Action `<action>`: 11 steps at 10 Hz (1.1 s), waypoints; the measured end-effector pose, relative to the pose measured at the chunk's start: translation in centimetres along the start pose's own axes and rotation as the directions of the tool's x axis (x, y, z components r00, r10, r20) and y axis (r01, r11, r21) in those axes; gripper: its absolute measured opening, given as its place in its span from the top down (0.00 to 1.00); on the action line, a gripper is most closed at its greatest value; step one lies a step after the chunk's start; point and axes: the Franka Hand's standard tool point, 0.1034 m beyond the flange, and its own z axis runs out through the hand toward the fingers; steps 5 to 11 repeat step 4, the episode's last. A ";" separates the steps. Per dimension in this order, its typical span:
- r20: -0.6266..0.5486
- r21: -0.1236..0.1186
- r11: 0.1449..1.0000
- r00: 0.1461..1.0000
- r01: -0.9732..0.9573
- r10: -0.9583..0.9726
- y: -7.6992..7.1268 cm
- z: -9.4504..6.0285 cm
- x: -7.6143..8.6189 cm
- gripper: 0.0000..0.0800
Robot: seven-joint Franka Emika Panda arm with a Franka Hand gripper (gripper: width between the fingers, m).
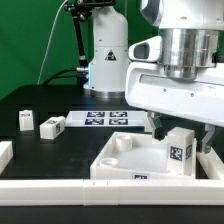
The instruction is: Assemble one leg
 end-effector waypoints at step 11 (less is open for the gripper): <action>0.000 0.000 1.000 1.000 0.000 0.000 0.0 0.0 0.0 0.19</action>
Offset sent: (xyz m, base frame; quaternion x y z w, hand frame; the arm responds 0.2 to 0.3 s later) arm 0.0000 0.0000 0.0000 0.0000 0.0000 0.0000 1.0000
